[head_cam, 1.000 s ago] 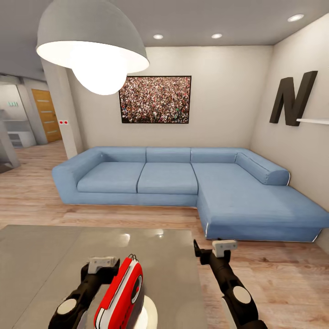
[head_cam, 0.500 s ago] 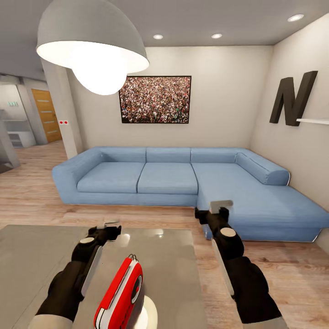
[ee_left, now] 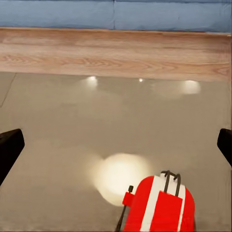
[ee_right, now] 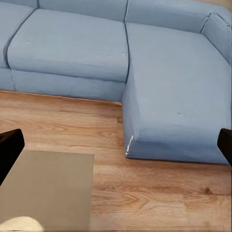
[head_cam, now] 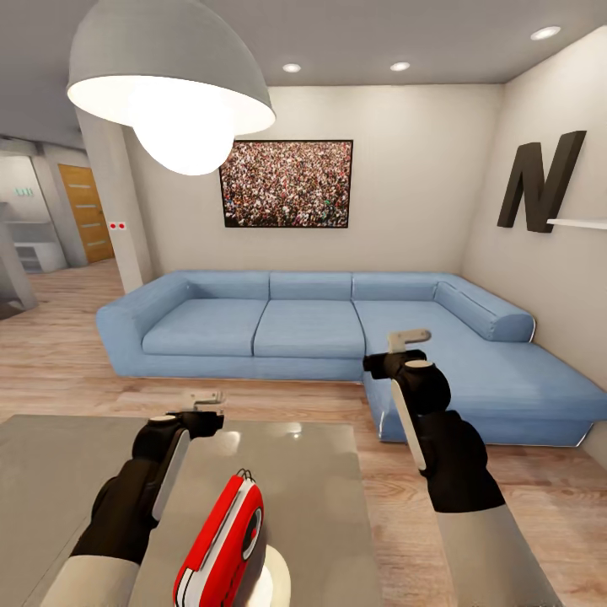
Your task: Turn on the radio receiver that's on the table in the living room.
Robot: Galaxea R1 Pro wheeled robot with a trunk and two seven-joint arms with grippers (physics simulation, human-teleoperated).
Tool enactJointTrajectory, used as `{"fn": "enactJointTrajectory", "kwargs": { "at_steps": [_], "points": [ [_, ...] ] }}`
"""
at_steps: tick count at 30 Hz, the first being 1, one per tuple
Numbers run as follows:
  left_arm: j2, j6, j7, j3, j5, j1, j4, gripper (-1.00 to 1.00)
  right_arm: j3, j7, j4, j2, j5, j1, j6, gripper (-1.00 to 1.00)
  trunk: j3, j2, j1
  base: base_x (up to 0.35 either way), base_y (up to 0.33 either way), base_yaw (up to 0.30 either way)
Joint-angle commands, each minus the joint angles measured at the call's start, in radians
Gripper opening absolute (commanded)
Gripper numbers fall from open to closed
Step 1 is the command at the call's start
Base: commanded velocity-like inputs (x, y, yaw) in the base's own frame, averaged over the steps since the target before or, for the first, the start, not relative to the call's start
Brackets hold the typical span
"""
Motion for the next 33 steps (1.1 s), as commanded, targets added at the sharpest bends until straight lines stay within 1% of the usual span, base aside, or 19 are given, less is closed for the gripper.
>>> {"fn": "enactJointTrajectory", "kwargs": {
  "at_steps": [1,2,3,4,5,8,10,12,15,21,33],
  "points": [
    [-0.001,0.025,0.0,0.0,0.0,0.0,-0.007,1.0,0.0,0.0,0.0,0.0,0.0,-0.001,0.002,1.0,0.0,0.0,0.0,0.0,0.0,0.0],
    [-0.004,0.085,0.0,-0.001,0.0,0.0,-0.027,1.0,-0.001,-0.001,0.001,0.001,0.0,-0.001,0.007,1.0,0.0,0.0,0.0,0.0,0.0,0.0],
    [-0.007,0.112,-0.001,-0.002,0.001,0.0,-0.043,1.0,-0.002,-0.002,0.002,0.001,-0.001,-0.002,0.01,1.0,0.0,0.0,0.0,0.0,0.0,0.0],
    [-0.021,0.132,-0.001,-0.012,0.001,0.0,-0.054,1.0,-0.002,-0.002,0.003,0.002,-0.001,-0.002,0.011,1.0,0.0,0.0,0.0,0.0,0.0,0.0],
    [-0.023,0.134,-0.001,-0.016,0.001,0.0,-0.055,1.0,-0.002,-0.002,0.003,0.002,-0.001,-0.002,0.012,1.0,0.0,0.0,0.0,0.0,0.0,0.0],
    [-0.03,0.14,-0.001,-0.057,0.001,0.0,-0.046,1.0,-0.003,-0.002,0.005,0.002,-0.001,-0.002,0.012,1.0,0.0,0.0,0.0,0.0,0.0,0.0],
    [-0.032,0.142,-0.001,-0.101,0.002,0.0,-0.025,1.0,-0.004,-0.002,0.006,0.002,-0.001,-0.002,0.012,1.0,0.0,0.0,0.0,0.0,0.0,0.0],
    [-0.034,0.142,-0.001,-0.122,0.002,0.0,-0.007,1.0,-0.004,-0.002,0.006,0.002,-0.001,-0.002,0.012,1.0,0.0,0.0,0.0,0.0,0.0,0.0],
    [-0.035,0.143,-0.001,-0.137,0.002,0.0,0.015,1.0,-0.005,-0.002,0.007,0.002,-0.001,-0.002,0.012,1.0,0.0,0.0,0.0,0.0,0.0,0.0],
    [-0.035,0.143,-0.001,-0.143,0.003,0.0,0.018,1.0,-0.02,-0.002,0.007,0.002,-0.001,-0.002,0.012,1.0,0.0,0.0,0.0,0.0,0.0,0.0],
    [-0.032,0.144,-0.001,-0.144,0.004,0.001,0.016,1.0,-0.025,-0.002,0.008,0.003,-0.002,-0.002,0.012,1.0,0.0,0.0,0.0,0.0,0.0,0.0]
  ]
}}
